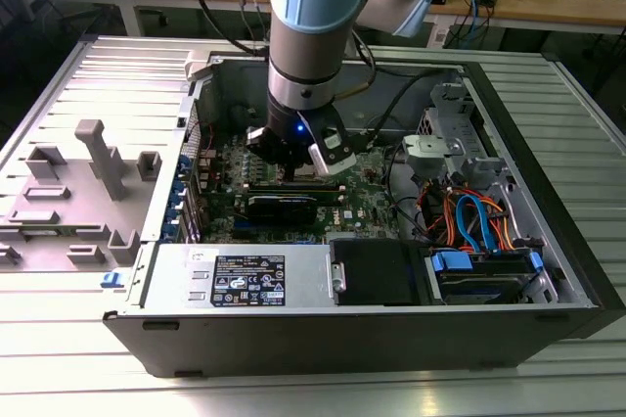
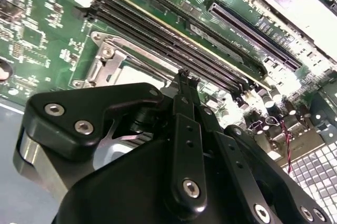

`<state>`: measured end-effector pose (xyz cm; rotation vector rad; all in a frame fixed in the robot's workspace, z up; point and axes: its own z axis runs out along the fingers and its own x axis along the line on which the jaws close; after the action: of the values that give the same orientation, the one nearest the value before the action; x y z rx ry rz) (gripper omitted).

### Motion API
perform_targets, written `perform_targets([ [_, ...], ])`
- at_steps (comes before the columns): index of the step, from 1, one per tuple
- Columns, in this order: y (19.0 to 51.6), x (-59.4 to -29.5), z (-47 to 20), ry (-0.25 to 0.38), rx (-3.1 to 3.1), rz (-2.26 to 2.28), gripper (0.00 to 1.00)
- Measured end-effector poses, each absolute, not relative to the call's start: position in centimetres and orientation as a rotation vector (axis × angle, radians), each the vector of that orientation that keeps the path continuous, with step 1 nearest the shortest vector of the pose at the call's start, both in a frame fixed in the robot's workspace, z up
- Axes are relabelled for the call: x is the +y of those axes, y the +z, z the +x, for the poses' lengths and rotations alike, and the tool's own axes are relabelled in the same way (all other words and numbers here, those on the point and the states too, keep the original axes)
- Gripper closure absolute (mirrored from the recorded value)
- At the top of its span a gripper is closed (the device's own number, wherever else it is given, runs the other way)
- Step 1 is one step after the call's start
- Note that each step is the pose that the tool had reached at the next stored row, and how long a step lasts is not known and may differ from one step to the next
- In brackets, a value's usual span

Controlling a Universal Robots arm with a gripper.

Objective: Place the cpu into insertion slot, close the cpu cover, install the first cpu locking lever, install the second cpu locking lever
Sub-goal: 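Install the second cpu locking lever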

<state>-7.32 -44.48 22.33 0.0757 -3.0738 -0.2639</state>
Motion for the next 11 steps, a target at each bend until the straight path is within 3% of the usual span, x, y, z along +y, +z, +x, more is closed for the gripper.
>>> perform_targets([
  [11, 21.1, -44.5, -8.4, -0.285, -3.072, 0.099, 0.89],
])
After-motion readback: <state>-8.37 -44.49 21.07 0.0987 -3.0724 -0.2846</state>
